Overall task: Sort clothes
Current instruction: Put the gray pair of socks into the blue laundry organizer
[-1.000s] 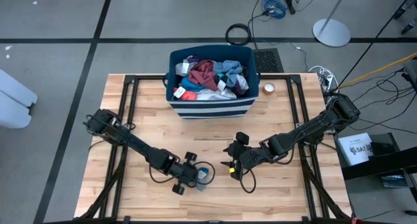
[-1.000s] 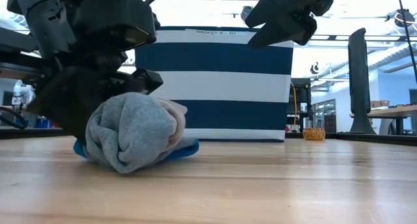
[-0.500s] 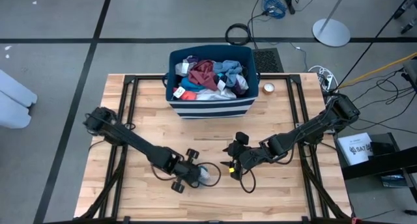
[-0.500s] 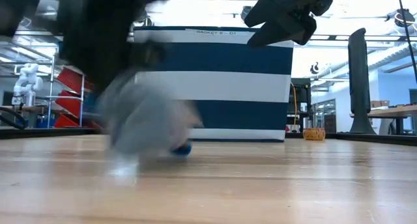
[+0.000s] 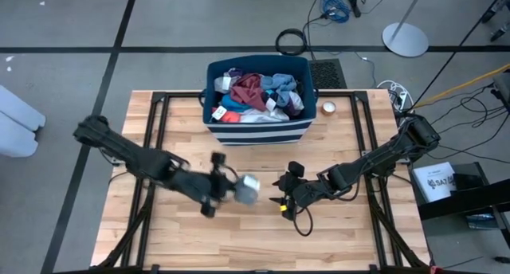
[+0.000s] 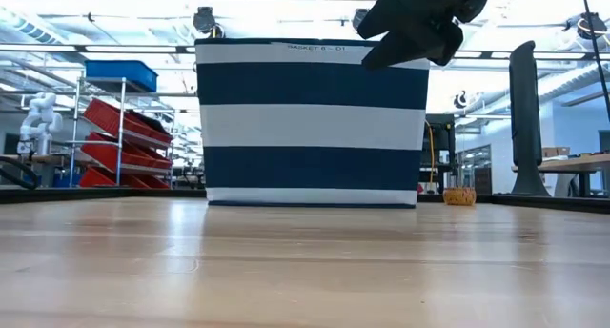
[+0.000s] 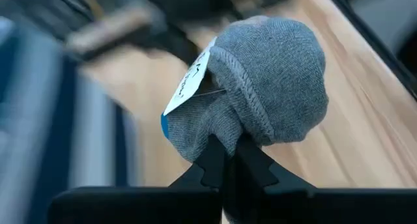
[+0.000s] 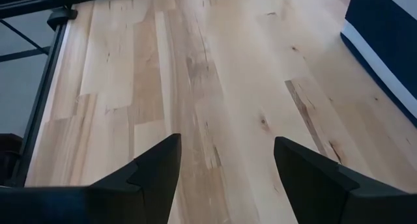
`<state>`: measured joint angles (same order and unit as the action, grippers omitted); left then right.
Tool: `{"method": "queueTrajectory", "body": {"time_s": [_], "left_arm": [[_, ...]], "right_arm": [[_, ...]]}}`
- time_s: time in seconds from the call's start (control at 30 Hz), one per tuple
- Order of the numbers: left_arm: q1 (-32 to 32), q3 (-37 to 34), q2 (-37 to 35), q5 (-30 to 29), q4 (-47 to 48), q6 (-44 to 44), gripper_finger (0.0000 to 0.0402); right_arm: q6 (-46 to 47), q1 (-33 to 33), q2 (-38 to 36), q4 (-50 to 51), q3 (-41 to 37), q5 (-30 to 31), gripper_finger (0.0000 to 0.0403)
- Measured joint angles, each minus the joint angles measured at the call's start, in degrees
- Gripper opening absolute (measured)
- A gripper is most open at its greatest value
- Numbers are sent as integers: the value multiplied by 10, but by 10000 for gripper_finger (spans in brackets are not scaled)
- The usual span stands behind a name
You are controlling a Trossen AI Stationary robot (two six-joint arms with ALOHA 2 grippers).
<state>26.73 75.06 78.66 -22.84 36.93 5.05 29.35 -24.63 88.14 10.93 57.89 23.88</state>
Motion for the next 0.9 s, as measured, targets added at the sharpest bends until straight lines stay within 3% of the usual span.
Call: {"method": "queueTrajectory", "body": {"time_s": [0.17,0.27,0.4,0.77,0.9], "left_arm": [[-25,23,-63,-84,-13,33,17],[-56,34,-94,-104,-44,60,17],[-109,59,-120,-105,-66,81,17],[-261,108,-109,-84,-92,123,17],[-337,107,-97,-38,-95,120,17]], "right_arm": [[0,0,0,-5,0,0,233],[0,0,0,-13,0,0,233],[0,0,0,-24,0,0,233],[-2,0,0,-28,0,0,233],[-2,0,0,-28,0,0,233]]}}
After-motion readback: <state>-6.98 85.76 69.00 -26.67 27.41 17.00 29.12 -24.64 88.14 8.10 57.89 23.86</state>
